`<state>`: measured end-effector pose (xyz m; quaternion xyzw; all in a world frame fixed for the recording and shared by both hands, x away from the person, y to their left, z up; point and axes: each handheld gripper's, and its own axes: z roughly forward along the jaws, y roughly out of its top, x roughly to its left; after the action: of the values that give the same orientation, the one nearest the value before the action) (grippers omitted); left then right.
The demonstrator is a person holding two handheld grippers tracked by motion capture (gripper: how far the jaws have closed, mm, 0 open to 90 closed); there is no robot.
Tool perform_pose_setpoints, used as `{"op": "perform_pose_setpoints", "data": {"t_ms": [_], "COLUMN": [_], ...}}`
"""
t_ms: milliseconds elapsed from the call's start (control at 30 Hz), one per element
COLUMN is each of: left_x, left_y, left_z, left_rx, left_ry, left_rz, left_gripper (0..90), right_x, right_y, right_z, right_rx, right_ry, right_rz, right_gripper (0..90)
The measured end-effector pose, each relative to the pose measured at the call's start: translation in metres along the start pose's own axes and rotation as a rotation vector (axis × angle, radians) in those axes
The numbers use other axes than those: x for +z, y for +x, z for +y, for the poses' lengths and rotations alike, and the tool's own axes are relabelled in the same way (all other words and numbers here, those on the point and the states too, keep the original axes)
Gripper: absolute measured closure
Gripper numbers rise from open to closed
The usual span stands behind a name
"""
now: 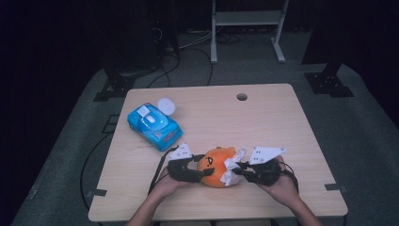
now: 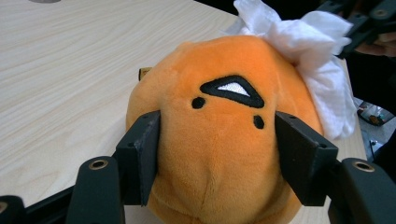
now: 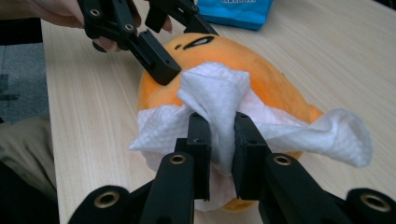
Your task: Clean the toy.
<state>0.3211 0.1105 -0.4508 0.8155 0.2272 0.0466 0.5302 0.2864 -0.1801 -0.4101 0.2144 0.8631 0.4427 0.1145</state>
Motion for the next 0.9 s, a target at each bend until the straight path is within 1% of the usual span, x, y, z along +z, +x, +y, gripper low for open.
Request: {"op": "perform_pose_setpoints", "data": {"t_ms": [33, 67, 100, 133, 167, 200, 233, 300, 367, 433, 467, 533, 567, 600, 700, 800, 833, 867, 900], "left_x": [0.0, 0.0, 0.0, 0.0, 0.0, 0.0, 0.001, 0.002, 0.004, 0.005, 0.006, 0.005, 0.005, 0.005, 0.005, 0.003, 0.002, 0.003, 0.003], "left_y": [0.0, 0.0, 0.0, 0.0, 0.0, 0.001, 0.001, 0.002, 0.001, 0.0, 0.0, 0.0, 0.0, 0.0, -0.001, 0.0, 0.0, 0.0, -0.001], "left_z": [0.0, 0.0, 0.0, 0.0, 0.0, 0.001, 0.001, 0.002, 0.003, 0.004, 0.003, 0.003, 0.002, 0.003, 0.003, 0.001, 0.001, 0.001, 0.002], "left_rx": [-0.002, -0.003, -0.002, -0.004, -0.007, -0.011, -0.021, -0.03, -0.04, -0.043, -0.041, -0.048, -0.053, -0.05, -0.041, -0.031, -0.032, -0.029, -0.029], "left_ry": [0.001, 0.001, 0.001, 0.002, 0.001, 0.002, -0.001, -0.003, -0.005, -0.005, -0.006, -0.008, -0.01, -0.008, -0.003, -0.001, -0.001, -0.001, 0.0], "left_rz": [-0.001, -0.001, 0.0, 0.001, 0.003, 0.004, 0.004, 0.006, 0.008, 0.01, 0.011, 0.011, 0.009, 0.008, 0.006, 0.002, 0.002, 0.002, 0.004], "left_gripper": [35.8, 35.7, 35.7, 35.7, 35.7, 35.7, 35.7, 35.6, 35.5, 35.4, 35.4, 35.3, 35.3, 35.3, 35.0, 34.9, 34.9, 34.9, 34.7], "right_x": [-0.001, -0.002, -0.004, -0.007, -0.009, -0.012, -0.013, -0.012, -0.005, 0.005, 0.008, 0.014, 0.014, 0.013, 0.005, -0.004, -0.007, -0.011, -0.013], "right_y": [-0.002, -0.005, -0.009, -0.012, -0.014, -0.014, -0.011, -0.005, 0.004, 0.011, 0.013, 0.017, 0.016, 0.014, 0.006, -0.003, -0.007, -0.013, -0.015], "right_z": [-0.001, -0.003, -0.006, -0.008, -0.01, -0.01, -0.008, -0.002, 0.004, 0.007, 0.008, 0.009, 0.009, 0.009, 0.004, -0.003, -0.007, -0.011, -0.012], "right_rx": [0.007, 0.012, 0.016, 0.035, 0.041, 0.035, 0.037, 0.029, 0.004, -0.007, -0.015, -0.041, -0.034, -0.033, -0.017, 0.002, 0.007, 0.027, 0.054], "right_ry": [0.0, 0.007, 0.016, 0.016, 0.014, 0.01, -0.002, -0.033, -0.04, -0.033, -0.025, -0.007, -0.008, -0.01, -0.009, 0.001, 0.013, 0.015, 0.008], "right_rz": [0.0, -0.019, -0.049, -0.06, -0.075, -0.085, -0.08, -0.05, -0.014, 0.027, 0.034, 0.022, 0.024, 0.024, -0.004, -0.05, -0.078, -0.091, -0.089], "right_gripper": [78.6, 78.6, 78.6, 78.6, 78.7, 78.7, 78.7, 78.7, 78.5, 78.6, 78.6, 78.6, 78.7, 78.7, 78.7, 78.7, 78.7, 78.7, 78.7]}}
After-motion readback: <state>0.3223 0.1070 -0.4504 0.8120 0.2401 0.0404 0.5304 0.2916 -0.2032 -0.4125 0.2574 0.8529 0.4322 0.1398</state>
